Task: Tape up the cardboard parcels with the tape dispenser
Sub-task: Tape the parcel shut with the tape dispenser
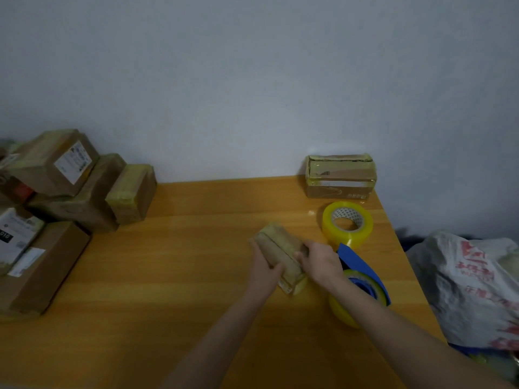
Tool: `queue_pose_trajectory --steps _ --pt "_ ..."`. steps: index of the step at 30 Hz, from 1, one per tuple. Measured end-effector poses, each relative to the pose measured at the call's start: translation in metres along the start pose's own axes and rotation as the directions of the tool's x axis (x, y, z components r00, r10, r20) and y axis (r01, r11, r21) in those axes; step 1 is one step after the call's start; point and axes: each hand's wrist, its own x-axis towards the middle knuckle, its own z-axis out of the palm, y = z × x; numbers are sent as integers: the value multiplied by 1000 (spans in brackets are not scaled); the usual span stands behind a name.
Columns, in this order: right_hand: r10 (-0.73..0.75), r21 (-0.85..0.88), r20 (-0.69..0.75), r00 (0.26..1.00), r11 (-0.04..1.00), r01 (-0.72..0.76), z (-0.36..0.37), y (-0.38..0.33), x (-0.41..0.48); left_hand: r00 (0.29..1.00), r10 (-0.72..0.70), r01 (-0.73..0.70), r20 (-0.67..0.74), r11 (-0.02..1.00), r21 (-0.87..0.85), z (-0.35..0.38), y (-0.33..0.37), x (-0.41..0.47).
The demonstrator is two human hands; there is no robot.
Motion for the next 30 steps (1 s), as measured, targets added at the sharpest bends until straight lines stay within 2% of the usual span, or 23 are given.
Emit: queue_pose_trajectory --steps 3,5,6,10,12,14,16,19,21,23,24,26,28,30 --pt "-44 127 81 996 991 34 -6 8 -2 993 110 -102 -49 985 137 0 -1 6" --pt "-86 192 156 984 980 56 -6 10 -7 981 189 -180 -32 965 191 -3 3 10" --pt "-100 180 162 982 981 71 -4 10 -10 978 210 -205 -4 957 204 -4 4 10" --pt "-155 48 38 987 987 153 6 12 -17 960 222 -263 168 923 282 -8 1 0" --pt "-186 -35 50 981 982 188 8 11 -17 937 228 -316 266 878 360 -11 -6 -4" --pt "-199 -73 56 978 977 203 10 11 -16 926 243 -352 288 831 431 -10 -9 -8" --pt "-212 -56 66 975 975 216 8 13 -16 938 249 -345 243 752 562 -4 -8 -11" --pt "-215 40 142 966 977 212 -2 25 -18 916 323 -381 238 518 766 4 -7 -12" --pt "-133 50 39 990 990 131 -16 42 -18 903 332 -406 274 450 795 6 -8 -12" --pt "34 3 -80 996 999 -33 -31 67 -17 906 310 -407 287 456 792 6 -9 -13" --pt "116 -60 -86 990 991 -121 -37 81 -17 909 300 -402 288 461 791 6 -9 -13" --pt "239 -168 5 971 957 -235 -42 105 -19 917 276 -391 289 466 794 7 -8 -14" --pt "308 -162 130 942 944 -287 -39 119 -22 920 258 -388 296 476 789 8 -6 -14" --pt "351 -110 179 919 936 -336 -31 127 -25 917 275 -390 289 473 790 9 -6 -15"
